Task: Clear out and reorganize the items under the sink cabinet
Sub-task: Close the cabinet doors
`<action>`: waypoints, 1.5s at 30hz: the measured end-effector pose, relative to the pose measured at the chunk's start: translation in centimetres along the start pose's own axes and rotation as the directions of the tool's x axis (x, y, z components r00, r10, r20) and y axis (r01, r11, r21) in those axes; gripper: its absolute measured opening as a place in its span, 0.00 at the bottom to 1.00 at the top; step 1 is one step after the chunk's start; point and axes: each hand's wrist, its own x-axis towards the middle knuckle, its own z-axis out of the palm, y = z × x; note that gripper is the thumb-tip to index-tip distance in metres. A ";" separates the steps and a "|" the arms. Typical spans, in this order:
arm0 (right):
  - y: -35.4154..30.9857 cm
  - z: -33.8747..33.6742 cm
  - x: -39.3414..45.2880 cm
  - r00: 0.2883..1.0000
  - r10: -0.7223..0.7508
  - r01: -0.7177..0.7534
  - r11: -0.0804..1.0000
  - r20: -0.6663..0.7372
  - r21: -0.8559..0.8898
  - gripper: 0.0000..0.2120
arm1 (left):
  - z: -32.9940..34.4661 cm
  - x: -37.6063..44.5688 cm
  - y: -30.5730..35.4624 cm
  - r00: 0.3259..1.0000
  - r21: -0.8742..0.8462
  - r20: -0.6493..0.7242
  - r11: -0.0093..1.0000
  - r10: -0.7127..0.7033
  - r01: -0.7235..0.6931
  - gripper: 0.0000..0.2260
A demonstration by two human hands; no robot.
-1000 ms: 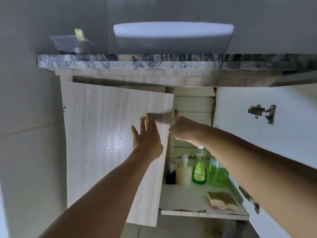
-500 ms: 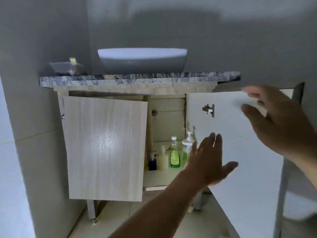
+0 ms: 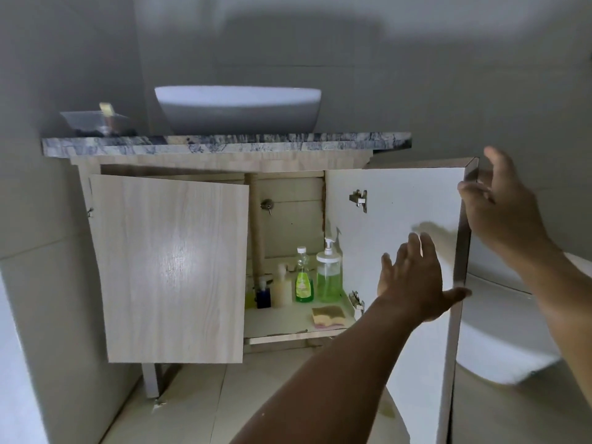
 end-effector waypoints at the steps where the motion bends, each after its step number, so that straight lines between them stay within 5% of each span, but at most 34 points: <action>1: -0.1 0.4 -0.1 0.999 -0.044 0.044 0.999 -0.006 -0.011 0.25 | 0.0 -0.1 -0.5 1.000 -0.005 -0.011 1.000 0.017 -0.017 0.44; 9: -1.5 6.9 0.3 0.955 -0.293 0.286 0.952 0.046 0.109 0.34 | -2.1 -3.0 -9.7 0.993 0.097 -0.039 0.989 0.115 -0.111 0.43; 17: -6.2 20.1 3.0 0.834 -0.541 0.538 0.841 0.110 0.062 0.39 | -4.4 -5.8 -26.7 0.965 -0.012 -0.236 0.992 0.117 -0.123 0.26; 20: -8.7 25.4 4.1 0.827 -0.551 0.554 0.832 0.112 0.001 0.40 | -7.6 -4.5 -33.0 0.919 -0.015 -0.394 1.000 0.008 -0.016 0.24; 23: -9.6 29.5 5.2 0.822 -0.569 0.570 0.822 0.017 -0.023 0.37 | -12.3 -2.0 -37.6 0.848 0.274 -0.529 0.950 0.018 0.150 0.20; 26: -9.7 32.7 6.5 0.796 -0.604 0.602 0.796 -0.039 -0.063 0.37 | -15.6 1.6 -39.4 0.883 0.470 -0.468 0.851 0.013 0.236 0.25; 29: -9.7 34.6 7.6 0.788 -0.613 0.606 0.789 -0.062 -0.104 0.37 | -17.7 4.3 -40.9 0.949 0.545 -0.311 0.826 0.042 0.142 0.25; 34: -10.0 35.9 8.5 0.798 -0.602 0.591 0.790 -0.024 -0.161 0.37 | -20.6 7.4 -41.9 0.994 0.456 -0.083 0.884 -0.075 0.104 0.11; 45: -10.6 39.1 10.7 0.823 -0.561 0.561 0.773 0.094 -0.296 0.40 | -23.6 7.1 -45.0 0.983 0.330 -0.180 0.939 -0.040 0.099 0.12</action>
